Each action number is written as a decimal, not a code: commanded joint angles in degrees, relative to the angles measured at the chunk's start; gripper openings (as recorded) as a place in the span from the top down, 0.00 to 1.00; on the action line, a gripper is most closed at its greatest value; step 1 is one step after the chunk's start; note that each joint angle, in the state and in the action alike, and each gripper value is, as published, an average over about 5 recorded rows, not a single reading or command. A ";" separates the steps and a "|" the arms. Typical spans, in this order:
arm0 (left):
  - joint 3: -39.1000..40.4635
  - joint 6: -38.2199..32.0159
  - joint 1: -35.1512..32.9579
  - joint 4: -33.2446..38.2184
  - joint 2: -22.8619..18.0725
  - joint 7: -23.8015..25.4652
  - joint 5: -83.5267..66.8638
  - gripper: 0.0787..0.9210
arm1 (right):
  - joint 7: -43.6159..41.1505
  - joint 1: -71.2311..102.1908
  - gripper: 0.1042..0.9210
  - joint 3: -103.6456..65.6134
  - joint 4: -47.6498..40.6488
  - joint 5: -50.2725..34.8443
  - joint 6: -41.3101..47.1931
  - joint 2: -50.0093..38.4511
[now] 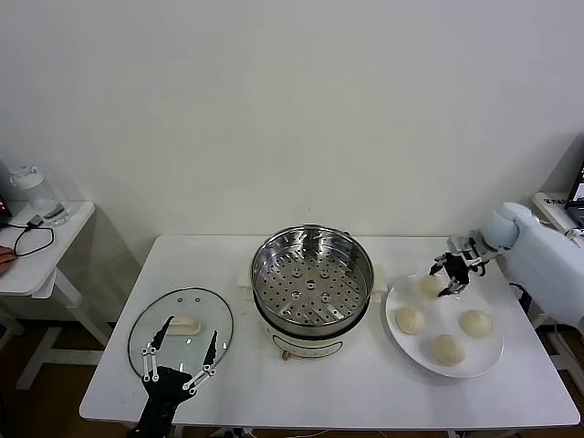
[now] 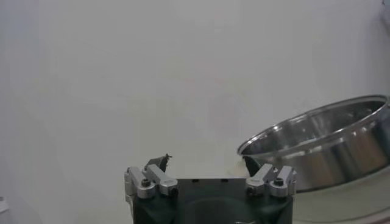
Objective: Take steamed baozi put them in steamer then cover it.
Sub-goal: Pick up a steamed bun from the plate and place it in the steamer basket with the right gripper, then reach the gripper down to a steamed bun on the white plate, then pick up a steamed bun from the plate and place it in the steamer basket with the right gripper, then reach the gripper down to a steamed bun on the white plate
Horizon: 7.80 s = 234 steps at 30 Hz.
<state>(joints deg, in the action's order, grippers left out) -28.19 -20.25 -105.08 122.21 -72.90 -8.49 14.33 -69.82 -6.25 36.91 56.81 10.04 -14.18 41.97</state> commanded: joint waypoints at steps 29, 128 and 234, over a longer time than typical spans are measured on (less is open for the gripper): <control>-0.08 -0.70 -0.96 1.96 -0.37 0.12 -0.23 0.12 | 1.69 -17.47 0.33 19.21 13.66 11.33 -23.41 22.45; -0.17 -0.80 0.12 2.37 -0.39 -0.33 -0.35 0.12 | 12.10 -2.29 0.17 29.73 6.48 -24.22 17.82 -1.52; 2.81 -0.76 1.50 4.15 0.33 -0.66 0.04 0.12 | -8.62 -31.35 0.12 38.31 18.25 -23.01 17.40 -10.16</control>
<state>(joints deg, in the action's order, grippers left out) -25.70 -20.99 -103.65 126.46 -72.55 -9.19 14.27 -70.59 -40.18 77.57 75.48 -21.84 8.18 48.98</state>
